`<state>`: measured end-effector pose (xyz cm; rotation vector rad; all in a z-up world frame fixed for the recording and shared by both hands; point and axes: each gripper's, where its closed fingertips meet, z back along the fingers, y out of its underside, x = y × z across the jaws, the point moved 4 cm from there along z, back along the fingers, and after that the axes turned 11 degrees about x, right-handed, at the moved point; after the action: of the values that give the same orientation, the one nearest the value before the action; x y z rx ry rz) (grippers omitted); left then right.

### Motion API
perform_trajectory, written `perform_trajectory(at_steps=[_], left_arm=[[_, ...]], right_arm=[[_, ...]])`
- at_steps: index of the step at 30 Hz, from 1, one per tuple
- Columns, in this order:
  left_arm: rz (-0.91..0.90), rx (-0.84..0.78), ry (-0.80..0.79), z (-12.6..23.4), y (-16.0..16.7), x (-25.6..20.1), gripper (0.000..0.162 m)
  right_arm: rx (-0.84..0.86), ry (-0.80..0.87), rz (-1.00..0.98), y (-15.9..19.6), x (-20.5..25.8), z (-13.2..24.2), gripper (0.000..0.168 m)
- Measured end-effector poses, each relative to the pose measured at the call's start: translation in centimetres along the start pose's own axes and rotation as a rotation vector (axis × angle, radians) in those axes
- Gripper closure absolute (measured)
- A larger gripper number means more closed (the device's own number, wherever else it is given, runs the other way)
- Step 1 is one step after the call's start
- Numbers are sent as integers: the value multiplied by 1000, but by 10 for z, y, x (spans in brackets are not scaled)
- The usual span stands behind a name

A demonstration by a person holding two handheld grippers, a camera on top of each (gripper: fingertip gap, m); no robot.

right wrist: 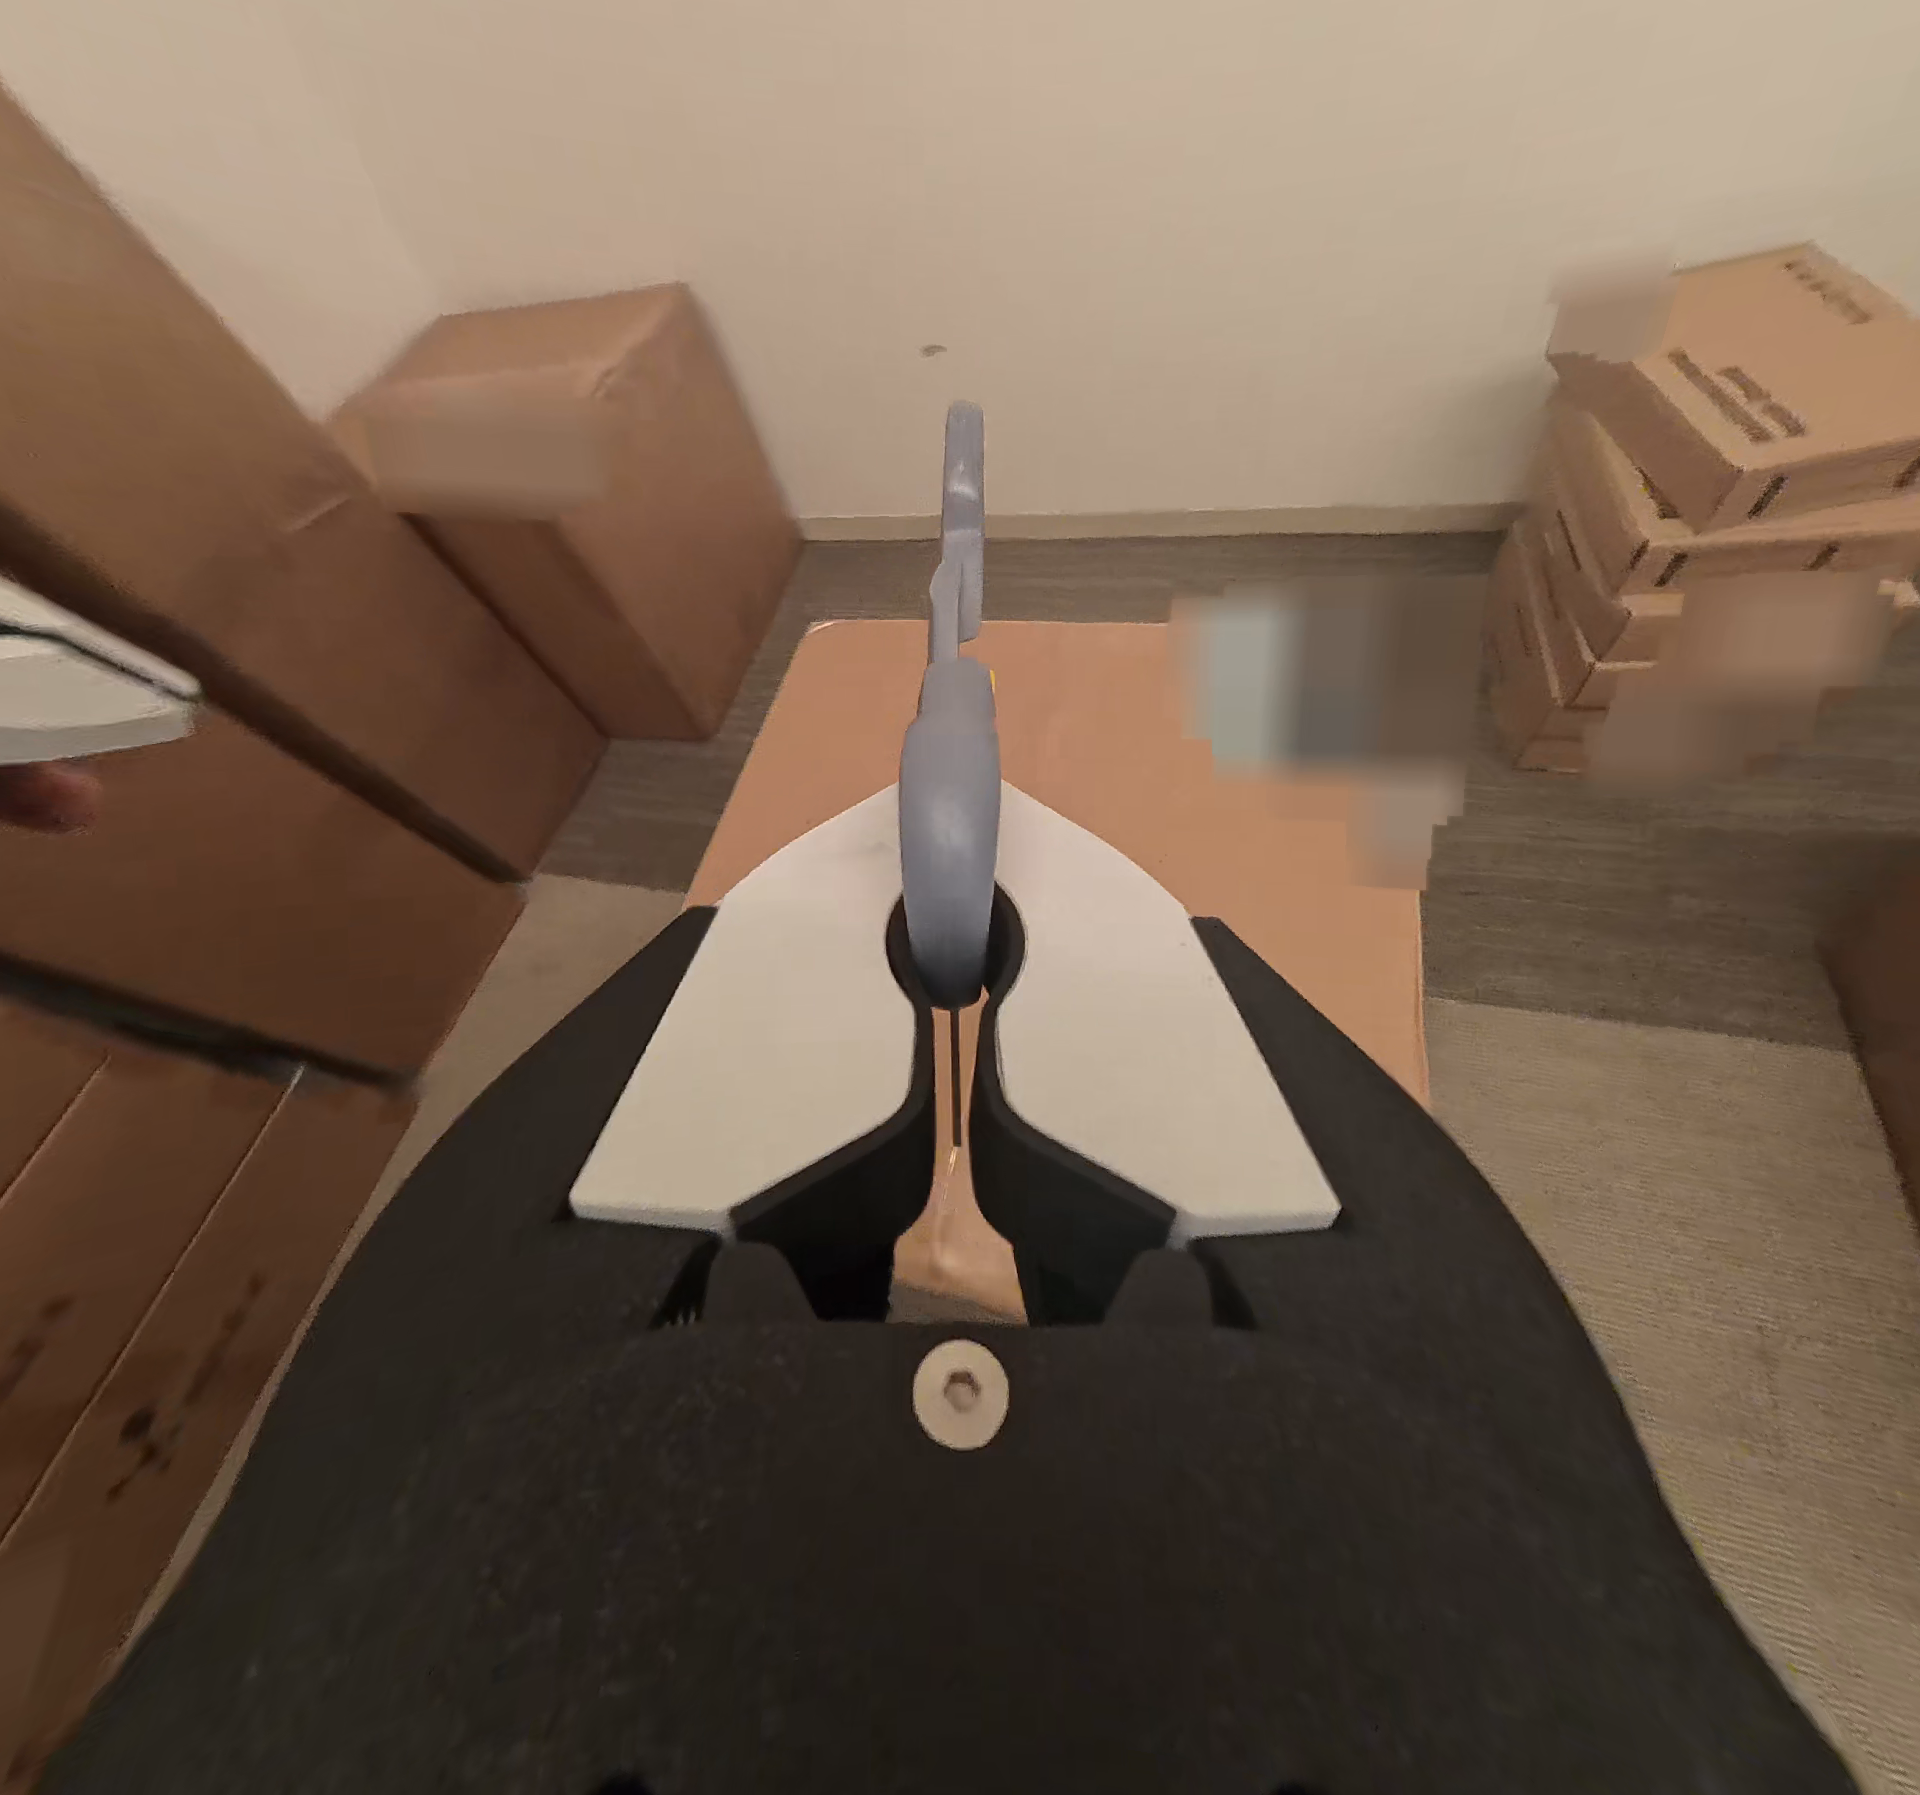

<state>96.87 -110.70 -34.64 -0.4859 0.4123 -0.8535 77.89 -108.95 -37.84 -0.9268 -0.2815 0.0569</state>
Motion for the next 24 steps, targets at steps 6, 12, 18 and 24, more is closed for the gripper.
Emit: perform_trajectory(at_steps=[6, 12, 18, 24], left_arm=[[55, -145, 207, -72, -21, 128, 162], [-7, -66, 134, -174, -25, 275, 162], [-145, 37, 191, -277, -44, 363, 162], [-207, -24, 264, -329, -79, 396, 162]], right_arm=[[45, 69, -141, 3, -27, -169, 168], [74, 141, -67, 0, -37, -315, 168], [85, 189, -87, 0, -52, -408, 168], [124, 249, -40, 3, -48, -448, 168]])
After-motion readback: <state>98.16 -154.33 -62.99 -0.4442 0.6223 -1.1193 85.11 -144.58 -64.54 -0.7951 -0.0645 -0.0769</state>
